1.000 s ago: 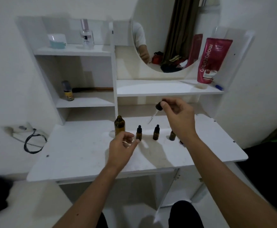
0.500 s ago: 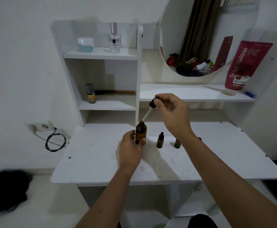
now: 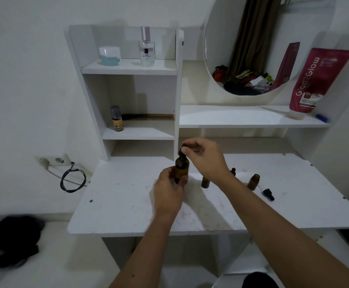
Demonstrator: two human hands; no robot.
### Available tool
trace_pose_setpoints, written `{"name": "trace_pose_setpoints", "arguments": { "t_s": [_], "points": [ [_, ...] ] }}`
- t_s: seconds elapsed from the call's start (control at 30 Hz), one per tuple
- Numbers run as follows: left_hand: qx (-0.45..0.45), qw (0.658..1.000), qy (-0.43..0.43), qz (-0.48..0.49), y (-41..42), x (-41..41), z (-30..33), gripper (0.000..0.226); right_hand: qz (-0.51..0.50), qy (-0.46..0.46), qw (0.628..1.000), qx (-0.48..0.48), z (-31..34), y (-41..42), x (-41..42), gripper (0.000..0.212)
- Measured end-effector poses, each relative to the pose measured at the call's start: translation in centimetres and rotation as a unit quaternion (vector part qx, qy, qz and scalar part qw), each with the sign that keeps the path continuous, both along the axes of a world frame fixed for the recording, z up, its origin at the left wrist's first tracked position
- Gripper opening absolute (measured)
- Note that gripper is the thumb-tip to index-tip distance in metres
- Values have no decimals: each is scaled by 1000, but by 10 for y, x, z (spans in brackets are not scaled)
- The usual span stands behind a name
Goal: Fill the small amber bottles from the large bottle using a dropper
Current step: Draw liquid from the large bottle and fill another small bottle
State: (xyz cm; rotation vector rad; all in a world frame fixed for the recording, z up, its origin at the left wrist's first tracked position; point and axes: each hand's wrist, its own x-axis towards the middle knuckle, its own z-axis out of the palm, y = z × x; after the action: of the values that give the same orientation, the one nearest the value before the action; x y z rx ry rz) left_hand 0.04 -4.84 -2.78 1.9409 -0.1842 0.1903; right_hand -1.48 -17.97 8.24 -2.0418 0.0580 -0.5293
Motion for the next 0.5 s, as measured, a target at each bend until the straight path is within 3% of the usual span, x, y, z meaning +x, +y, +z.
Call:
{"name": "trace_pose_setpoints", "arguments": {
  "t_s": [0.37,0.5],
  "points": [
    [6,1000,-9,4,-1,-4,2,46,-14,-39,999,8,3,-15,-25,23],
    [-21,1000,-5,11,2,-6,2,57,-44,-73,996,2,1,-38,-60,22]
  ]
}}
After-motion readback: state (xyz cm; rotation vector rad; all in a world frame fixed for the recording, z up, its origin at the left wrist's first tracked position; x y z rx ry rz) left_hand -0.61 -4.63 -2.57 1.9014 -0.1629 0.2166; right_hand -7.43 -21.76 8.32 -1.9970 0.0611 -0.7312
